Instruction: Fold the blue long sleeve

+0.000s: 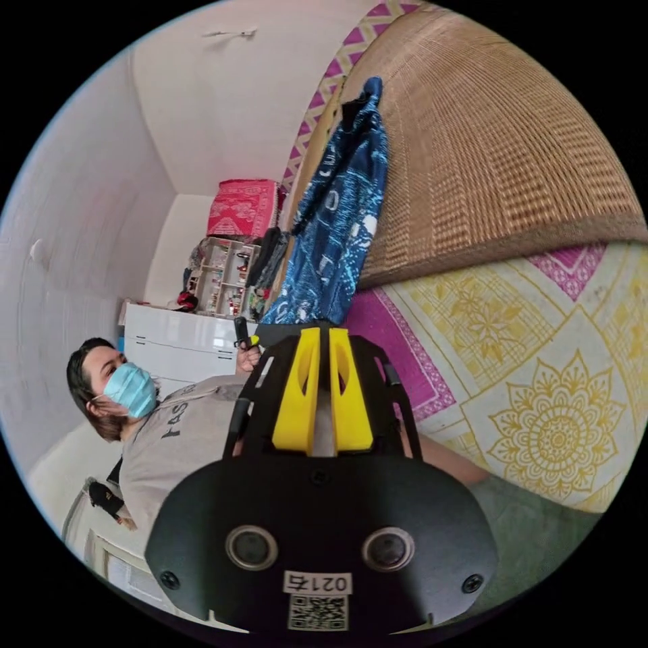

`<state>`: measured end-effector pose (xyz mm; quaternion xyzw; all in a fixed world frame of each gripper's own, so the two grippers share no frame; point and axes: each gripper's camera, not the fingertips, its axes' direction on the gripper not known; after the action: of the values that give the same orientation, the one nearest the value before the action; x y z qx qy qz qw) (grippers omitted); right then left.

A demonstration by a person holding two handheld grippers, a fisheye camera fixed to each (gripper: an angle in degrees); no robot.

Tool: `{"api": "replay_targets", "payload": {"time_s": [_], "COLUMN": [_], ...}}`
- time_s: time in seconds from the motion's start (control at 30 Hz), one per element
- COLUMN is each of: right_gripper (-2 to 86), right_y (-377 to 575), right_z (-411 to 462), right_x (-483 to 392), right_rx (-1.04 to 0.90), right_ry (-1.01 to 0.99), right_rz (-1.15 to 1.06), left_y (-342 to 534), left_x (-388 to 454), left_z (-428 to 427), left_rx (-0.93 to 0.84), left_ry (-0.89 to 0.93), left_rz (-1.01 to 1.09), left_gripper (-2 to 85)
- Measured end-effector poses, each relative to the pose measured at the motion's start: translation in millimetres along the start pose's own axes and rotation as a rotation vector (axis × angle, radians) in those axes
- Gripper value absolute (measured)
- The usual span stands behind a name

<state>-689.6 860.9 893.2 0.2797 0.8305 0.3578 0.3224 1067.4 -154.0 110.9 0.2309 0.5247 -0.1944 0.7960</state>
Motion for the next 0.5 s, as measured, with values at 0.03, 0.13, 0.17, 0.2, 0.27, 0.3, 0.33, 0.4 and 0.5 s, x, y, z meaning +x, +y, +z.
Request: {"api": "replay_targets", "payload": {"time_s": [0.03, 0.13, 0.17, 0.2, 0.27, 0.3, 0.33, 0.4, 0.5], "right_gripper": [0.9, 0.6, 0.6, 0.6, 0.6, 0.6, 0.7, 0.8, 0.9], "right_y": [-1, -19, -32, -50, -84, -111, -126, -188, -273], "right_z": [-3, -18, -24, -29, -36, -40, -41, -42, -29], "right_x": [-3, -23, -32, -40, -49, -54, -55, -54, -49], "right_rx": [0.004, 0.032, 0.044, 0.059, 0.08, 0.101, 0.11, 0.138, 0.135], "right_ry": [-0.022, -0.104, -0.121, -0.139, -0.156, -0.161, -0.163, -0.177, -0.129], "right_rz": [-0.014, -0.097, -0.128, -0.156, -0.183, -0.201, -0.206, -0.203, -0.19], "left_y": [-7, -35, -50, -60, -105, -118, -145, -191, -274], "left_x": [9, 29, 35, 37, 37, 36, 34, 24, -14], "left_z": [-5, -22, -31, -36, -59, -65, -75, -87, -97], "left_rx": [0.004, 0.031, 0.048, 0.058, 0.107, 0.119, 0.137, 0.154, 0.17], "left_ry": [0.009, 0.024, 0.034, 0.038, 0.038, 0.04, 0.035, 0.011, -0.007], "left_rz": [0.035, 0.114, 0.139, 0.152, 0.173, 0.18, 0.2, 0.197, 0.148], "left_gripper": [-0.9, -0.9, -0.9, -0.9, -0.9, -0.9, -0.9, -0.9, -0.9]}}
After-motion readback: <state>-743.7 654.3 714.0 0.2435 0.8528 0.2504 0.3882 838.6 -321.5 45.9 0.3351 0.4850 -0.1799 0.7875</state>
